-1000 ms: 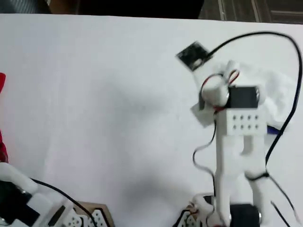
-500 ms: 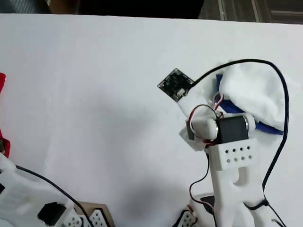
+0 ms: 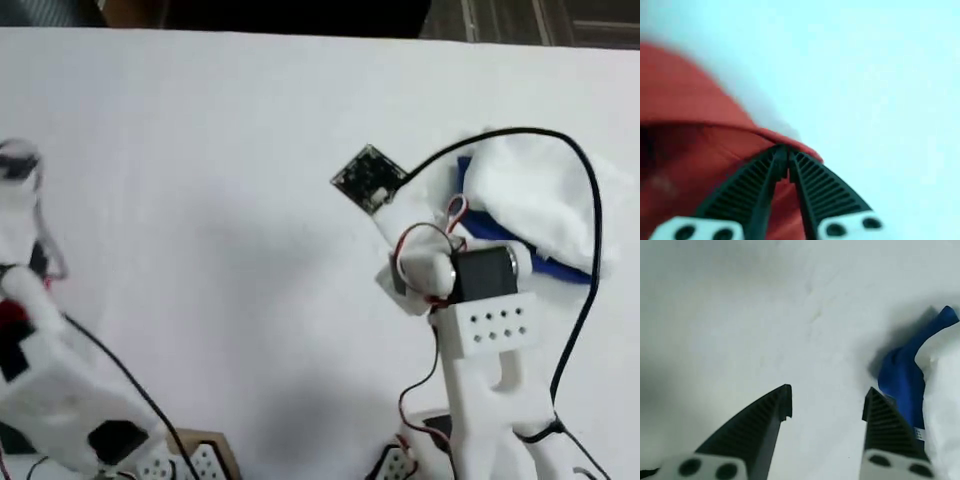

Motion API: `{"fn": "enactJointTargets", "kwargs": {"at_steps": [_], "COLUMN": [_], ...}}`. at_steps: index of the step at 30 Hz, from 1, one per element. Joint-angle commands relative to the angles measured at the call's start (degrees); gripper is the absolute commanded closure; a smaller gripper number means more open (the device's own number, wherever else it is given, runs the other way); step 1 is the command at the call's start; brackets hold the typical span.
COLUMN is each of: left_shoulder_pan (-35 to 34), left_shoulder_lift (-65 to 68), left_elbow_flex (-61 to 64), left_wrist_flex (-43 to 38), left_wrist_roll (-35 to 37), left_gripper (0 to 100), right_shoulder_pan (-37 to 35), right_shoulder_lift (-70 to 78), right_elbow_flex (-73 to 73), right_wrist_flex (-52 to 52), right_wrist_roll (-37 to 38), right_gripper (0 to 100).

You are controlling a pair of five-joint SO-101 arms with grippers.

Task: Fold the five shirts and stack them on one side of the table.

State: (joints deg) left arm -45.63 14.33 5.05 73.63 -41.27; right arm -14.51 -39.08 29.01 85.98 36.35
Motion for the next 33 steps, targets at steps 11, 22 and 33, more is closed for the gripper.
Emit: {"fn": "enactJointTargets", "kwargs": {"at_steps": [11,22,33], "left_shoulder_pan": [35.3,53.7,47.6], "left_shoulder_lift": [-27.4,-42.4,-37.8], "left_elbow_flex": [-14.5,-22.2,-5.5], "left_wrist_flex": [24.6,22.6,19.8], "left_wrist_roll": [5.2,9.8,10.5], "left_gripper": [97,97,77], "right_shoulder_pan": [20.2,22.4,22.3], "right_shoulder_lift": [-1.2,-1.2,-1.2], "right_elbow_flex": [10.7,10.8,10.9], "right_wrist_flex": [-12.2,-12.9,-12.4], "right_wrist_roll": [0.0,-0.4,-0.4], "right_gripper": [76.2,76.2,76.2]}}
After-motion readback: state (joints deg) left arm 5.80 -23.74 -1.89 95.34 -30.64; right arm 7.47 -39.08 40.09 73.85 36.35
